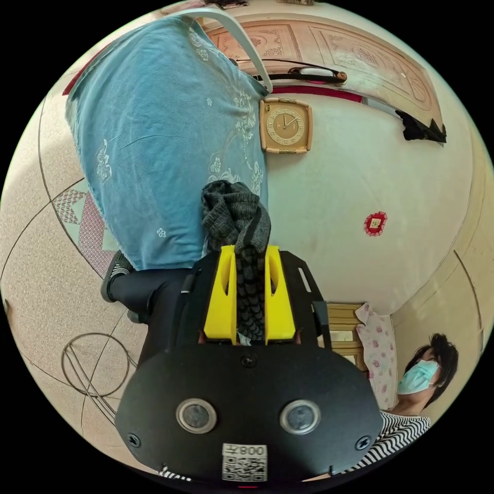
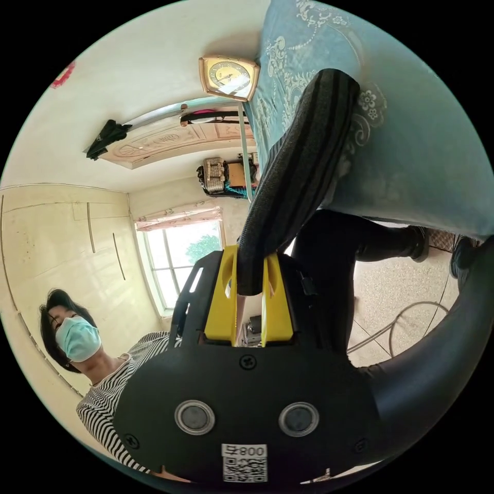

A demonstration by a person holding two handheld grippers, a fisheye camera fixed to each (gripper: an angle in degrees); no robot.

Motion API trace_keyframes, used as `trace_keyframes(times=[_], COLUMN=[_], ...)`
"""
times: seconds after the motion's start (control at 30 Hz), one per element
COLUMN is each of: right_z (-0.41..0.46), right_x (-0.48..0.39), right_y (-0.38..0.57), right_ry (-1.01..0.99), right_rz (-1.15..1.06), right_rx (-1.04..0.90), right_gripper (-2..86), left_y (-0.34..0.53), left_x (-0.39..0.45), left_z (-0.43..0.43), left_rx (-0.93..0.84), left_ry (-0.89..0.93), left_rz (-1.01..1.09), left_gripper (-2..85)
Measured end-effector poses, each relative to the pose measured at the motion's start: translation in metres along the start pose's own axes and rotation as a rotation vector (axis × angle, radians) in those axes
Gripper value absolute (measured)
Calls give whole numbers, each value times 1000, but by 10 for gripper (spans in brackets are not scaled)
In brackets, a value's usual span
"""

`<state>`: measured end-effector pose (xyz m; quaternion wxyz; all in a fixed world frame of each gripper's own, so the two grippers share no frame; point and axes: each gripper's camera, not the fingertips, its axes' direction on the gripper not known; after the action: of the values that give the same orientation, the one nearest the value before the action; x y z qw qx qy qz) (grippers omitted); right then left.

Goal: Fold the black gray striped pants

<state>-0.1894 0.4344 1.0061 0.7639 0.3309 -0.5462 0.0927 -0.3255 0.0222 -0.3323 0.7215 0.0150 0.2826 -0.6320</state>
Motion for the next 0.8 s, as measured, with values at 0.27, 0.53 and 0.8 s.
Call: trace_keyframes(times=[0.27, 0.53, 0.8], right_z=[-26, -42, -58], right_x=[9, 57, 95], right_y=[58, 93, 109], right_ry=[-23, 6, 34], right_rz=[-77, -43, -13], right_rx=[65, 92, 98], right_gripper=[72, 72, 87], left_y=[14, 8, -18], left_x=[50, 71, 93], left_z=[-18, -26, -29], left_rx=[-54, -98, -136], left_ry=[-15, -46, -9], left_rz=[58, 11, -61], left_gripper=[88, 128, 156])
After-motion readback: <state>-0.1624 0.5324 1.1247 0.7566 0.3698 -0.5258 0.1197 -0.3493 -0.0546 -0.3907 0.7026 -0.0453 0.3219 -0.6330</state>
